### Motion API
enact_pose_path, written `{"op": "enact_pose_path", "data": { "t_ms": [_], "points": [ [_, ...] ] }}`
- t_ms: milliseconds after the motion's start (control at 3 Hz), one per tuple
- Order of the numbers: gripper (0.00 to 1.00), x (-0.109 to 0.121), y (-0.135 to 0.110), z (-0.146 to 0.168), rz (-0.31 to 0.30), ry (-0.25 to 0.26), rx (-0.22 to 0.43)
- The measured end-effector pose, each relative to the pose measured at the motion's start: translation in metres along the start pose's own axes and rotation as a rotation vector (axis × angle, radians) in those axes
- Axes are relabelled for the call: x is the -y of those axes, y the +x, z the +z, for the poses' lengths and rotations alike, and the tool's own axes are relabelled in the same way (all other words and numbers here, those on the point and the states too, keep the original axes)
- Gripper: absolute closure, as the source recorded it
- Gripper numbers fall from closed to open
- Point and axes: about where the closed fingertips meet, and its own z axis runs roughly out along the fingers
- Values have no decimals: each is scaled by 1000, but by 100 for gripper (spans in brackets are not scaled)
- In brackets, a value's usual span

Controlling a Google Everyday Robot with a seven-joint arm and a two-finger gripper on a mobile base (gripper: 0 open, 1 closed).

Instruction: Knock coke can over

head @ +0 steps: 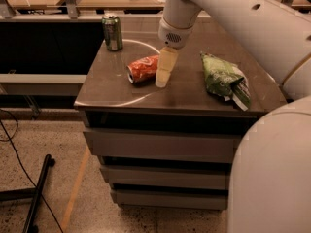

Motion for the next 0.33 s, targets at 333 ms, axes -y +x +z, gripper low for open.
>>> {"op": "enact_pose_path", "data": {
  "t_ms": [333],
  "points": [
    [0,0,0,0,0,0,0]
  ]
}}
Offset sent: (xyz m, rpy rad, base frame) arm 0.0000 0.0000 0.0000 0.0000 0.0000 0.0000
